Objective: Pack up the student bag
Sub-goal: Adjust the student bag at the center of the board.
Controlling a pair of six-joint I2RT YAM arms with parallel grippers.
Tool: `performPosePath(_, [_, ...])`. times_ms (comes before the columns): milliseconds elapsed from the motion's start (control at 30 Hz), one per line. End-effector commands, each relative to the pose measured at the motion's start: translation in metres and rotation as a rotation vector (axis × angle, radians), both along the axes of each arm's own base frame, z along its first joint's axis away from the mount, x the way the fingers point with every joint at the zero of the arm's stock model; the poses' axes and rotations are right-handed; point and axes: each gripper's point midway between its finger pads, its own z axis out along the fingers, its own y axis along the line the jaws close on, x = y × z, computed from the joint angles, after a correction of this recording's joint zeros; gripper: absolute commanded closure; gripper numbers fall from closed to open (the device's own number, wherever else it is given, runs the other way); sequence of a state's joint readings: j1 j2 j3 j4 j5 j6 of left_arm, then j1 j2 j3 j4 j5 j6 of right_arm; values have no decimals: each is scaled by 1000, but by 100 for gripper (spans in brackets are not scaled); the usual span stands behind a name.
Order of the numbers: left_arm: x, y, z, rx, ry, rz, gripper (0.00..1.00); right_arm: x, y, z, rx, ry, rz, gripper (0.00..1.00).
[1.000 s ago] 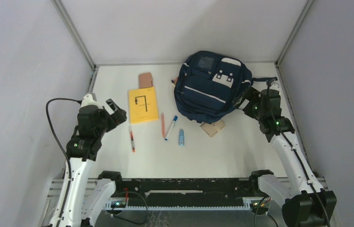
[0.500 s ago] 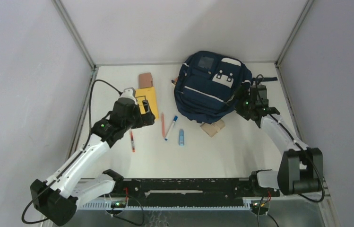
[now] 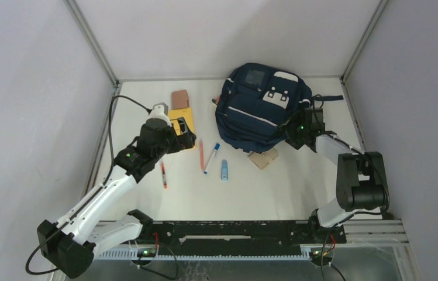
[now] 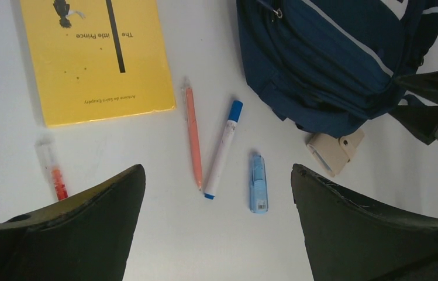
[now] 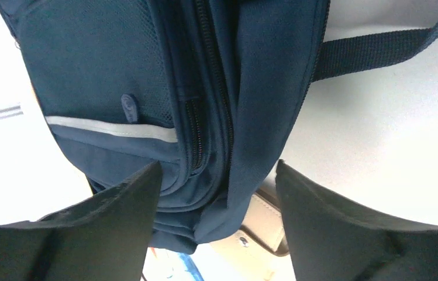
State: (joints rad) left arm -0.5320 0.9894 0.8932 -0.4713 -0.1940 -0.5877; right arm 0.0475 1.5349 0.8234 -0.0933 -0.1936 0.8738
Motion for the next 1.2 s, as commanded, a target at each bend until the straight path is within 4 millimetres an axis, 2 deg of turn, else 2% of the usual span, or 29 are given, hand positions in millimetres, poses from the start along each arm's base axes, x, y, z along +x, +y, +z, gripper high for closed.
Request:
performPosePath(0, [10, -4, 23, -46, -85, 20, 0, 18, 9, 14, 59, -83, 1, 27])
performPosePath(100, [11, -5, 22, -44, -82, 14, 0, 19, 10, 15, 61, -93, 12, 38])
performPosePath(233, [13, -8, 20, -50, -80, 6, 0, 16, 10, 7, 53, -72, 21, 41])
performPosePath(367, [14, -10, 18, -55, -82, 2, 0, 15, 16, -4, 76, -57, 46, 23])
performPosePath(433, [15, -12, 19, -60, -79, -5, 0, 15, 18, -8, 86, -48, 55, 21])
performPosePath(500, [15, -20, 19, -98, -60, -13, 0, 15, 21, -9, 98, -47, 61, 25])
performPosePath(567, [17, -31, 18, -137, -53, -32, 0, 18, 25, -2, 127, -71, 72, 39])
performPosePath(667, [18, -38, 15, -120, -45, -50, 0, 26, 30, 28, 180, -148, 101, 88])
performPosePath(700, [18, -37, 14, -107, -41, -50, 0, 27, 30, 41, 196, -167, 110, 100])
performPosePath(767, [18, -33, 17, -81, -48, -44, 0, 30, 30, 77, 234, -231, 131, 100])
performPosePath(867, [20, -26, 25, -57, -78, -29, 0, 29, 35, 145, 267, -378, 173, 100])
performPosePath(933, [20, -28, 28, -64, -78, -38, 0, 30, 18, 190, 232, -483, 144, 100])
performPosePath(1000, [20, -36, 27, -74, -57, -70, 0, 28, 5, 226, 201, -567, 116, 100])
performPosePath(1067, [21, -40, 23, -81, -41, -79, 0, 25, -13, 250, 183, -630, 83, 100])
performPosePath(1167, [21, -41, 22, -91, -44, -77, 0, 24, -37, 257, 157, -638, 38, 100])
